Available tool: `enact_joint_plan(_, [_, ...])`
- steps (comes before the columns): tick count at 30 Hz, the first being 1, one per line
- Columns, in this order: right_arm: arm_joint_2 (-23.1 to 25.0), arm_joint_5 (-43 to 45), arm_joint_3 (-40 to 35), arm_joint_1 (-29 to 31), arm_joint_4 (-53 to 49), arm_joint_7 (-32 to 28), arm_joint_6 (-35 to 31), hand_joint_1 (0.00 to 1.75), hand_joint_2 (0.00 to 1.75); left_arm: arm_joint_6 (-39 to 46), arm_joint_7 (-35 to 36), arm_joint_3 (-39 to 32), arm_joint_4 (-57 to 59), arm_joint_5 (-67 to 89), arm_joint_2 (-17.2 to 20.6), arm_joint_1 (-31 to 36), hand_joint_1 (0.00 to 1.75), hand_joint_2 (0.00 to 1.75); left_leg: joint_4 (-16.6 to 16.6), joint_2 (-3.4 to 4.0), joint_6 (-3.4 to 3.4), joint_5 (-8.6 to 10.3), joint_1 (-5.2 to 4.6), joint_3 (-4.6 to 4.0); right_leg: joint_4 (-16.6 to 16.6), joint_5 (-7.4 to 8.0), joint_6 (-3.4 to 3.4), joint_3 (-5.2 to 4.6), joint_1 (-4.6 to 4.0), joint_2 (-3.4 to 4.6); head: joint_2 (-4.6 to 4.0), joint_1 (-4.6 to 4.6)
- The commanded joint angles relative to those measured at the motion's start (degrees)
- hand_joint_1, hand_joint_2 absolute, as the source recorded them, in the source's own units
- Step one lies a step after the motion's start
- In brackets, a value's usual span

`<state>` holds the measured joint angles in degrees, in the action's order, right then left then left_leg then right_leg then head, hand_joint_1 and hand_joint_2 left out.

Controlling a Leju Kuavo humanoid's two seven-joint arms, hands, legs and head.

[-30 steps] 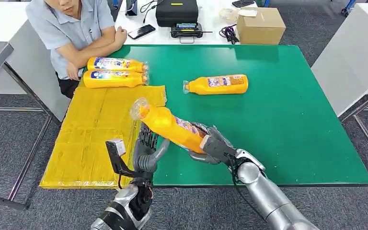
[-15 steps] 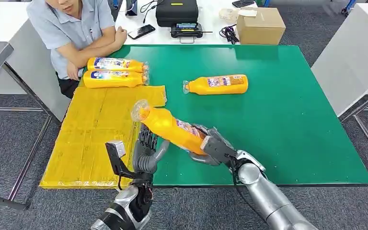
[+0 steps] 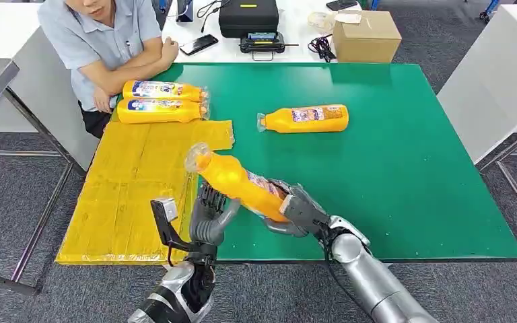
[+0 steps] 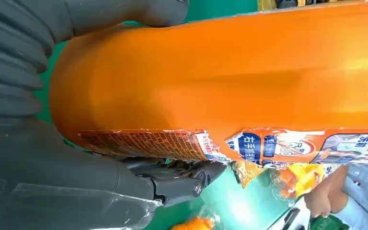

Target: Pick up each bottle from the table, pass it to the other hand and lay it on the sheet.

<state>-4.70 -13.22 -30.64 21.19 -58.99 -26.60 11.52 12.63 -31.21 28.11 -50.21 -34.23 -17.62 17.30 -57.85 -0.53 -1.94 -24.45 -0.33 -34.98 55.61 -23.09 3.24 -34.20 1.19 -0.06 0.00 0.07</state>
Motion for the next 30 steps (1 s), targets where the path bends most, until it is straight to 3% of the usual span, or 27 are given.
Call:
enact_joint_plan(1, [0.61,-0.03,-1.69,1.26,3.06,-0.22,0.32,1.75,1.75,-0.1,0.42,1.82,0.8,-0.12,1.33,1.69,0.0,1.75,0.03,0.08,0.08,-0.04,0.03,0.13,-0.04,-0.02,-0.09,0.12,-0.04,0.05,0.0,0.0])
enact_joint_plan(15, [1.47,0.8,-2.0,2.26,4.8,-0.69,1.91,1.75,1.75,-2.08,-0.52,3.22,-1.52,0.79,1.71,1.08,0.0,1.75,0.01,0.14,0.1,-0.08,0.03,0.2,-0.01,-0.04,-0.12,0.16,-0.04,0.11,0.0,0.0])
enact_joint_plan(16, [1.54,0.82,-2.17,2.33,4.88,-0.68,1.86,1.75,1.75,-2.26,-0.63,2.86,-1.29,0.54,1.66,1.12,0.12,1.75,0.0,0.17,0.11,-0.09,0.04,0.2,0.0,-0.04,-0.13,0.17,-0.05,0.14,0.0,0.0])
enact_joint_plan(17, [1.54,0.83,-2.18,2.34,4.9,-0.67,1.83,1.75,1.75,-2.33,-0.65,2.79,-1.28,0.49,1.67,1.15,0.58,1.75,0.03,0.11,0.06,-0.03,0.01,0.1,-0.02,0.0,-0.08,0.08,-0.01,0.09,0.0,0.0])
enact_joint_plan(26, [1.54,0.83,-2.18,2.34,4.9,-0.67,1.83,1.75,1.75,-2.33,-0.65,2.79,-1.28,0.49,1.67,1.15,0.58,1.75,0.01,0.17,0.11,-0.11,0.05,0.25,-0.02,-0.06,-0.14,0.23,-0.06,0.13,0.0,0.02])
enact_joint_plan(27, [1.4,0.89,-2.17,2.39,5.0,-0.67,1.67,1.75,1.75,-2.58,-0.67,2.61,-1.26,0.43,1.72,1.12,1.75,1.75,0.02,0.12,0.07,-0.05,0.03,0.12,-0.02,-0.01,-0.09,0.11,-0.03,0.09,0.0,0.0])
enact_joint_plan(30, [1.31,1.59,-1.64,2.54,5.28,-0.78,1.78,1.75,1.75,-3.14,-0.59,2.14,-1.24,0.02,1.74,1.05,1.75,1.75,0.02,0.14,0.09,-0.07,0.04,0.18,-0.02,-0.03,-0.12,0.16,-0.04,0.12,0.0,0.02])
